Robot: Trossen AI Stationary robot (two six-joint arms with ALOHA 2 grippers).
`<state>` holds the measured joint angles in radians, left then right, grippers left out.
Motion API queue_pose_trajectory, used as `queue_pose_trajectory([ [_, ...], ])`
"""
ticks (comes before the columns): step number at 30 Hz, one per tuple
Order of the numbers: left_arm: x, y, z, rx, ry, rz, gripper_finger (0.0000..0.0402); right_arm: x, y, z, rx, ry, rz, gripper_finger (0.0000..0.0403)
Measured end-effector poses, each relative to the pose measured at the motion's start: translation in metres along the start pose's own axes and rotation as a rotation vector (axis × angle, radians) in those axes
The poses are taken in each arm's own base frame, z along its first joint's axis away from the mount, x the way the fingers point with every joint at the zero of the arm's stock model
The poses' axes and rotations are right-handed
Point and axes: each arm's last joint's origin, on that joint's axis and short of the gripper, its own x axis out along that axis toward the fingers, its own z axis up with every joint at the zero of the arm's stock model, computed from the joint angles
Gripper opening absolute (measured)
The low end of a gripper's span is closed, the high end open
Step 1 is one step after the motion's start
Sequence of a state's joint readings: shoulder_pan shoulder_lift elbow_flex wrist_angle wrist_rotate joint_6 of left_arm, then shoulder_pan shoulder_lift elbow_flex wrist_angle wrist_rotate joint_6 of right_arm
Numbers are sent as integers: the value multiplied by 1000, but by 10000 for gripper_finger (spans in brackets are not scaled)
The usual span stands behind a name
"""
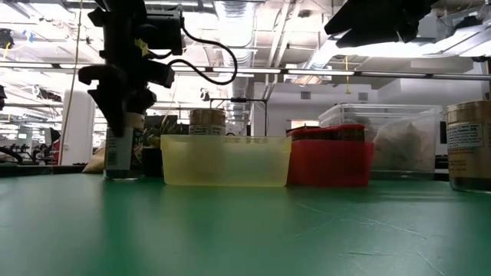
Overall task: Sort spices by type
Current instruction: Put the top left gold seasoning bottle into the yellow bin
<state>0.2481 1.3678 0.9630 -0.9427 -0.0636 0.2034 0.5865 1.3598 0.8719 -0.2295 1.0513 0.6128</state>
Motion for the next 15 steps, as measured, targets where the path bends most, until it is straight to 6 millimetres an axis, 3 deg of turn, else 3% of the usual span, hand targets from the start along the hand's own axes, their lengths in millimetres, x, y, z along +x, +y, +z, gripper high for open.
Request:
queue_pose_trajectory([
  [3, 0, 0, 0, -6, -3, -10, 266, 0, 0, 0, -1, 1, 1, 279],
  [8, -5, -1, 1, 5, 10, -46, 266, 0, 0, 0, -1, 1, 1, 279],
  [15, -57, 2, 22, 41, -95, -136, 266, 0, 0, 0, -4, 1, 1, 279],
])
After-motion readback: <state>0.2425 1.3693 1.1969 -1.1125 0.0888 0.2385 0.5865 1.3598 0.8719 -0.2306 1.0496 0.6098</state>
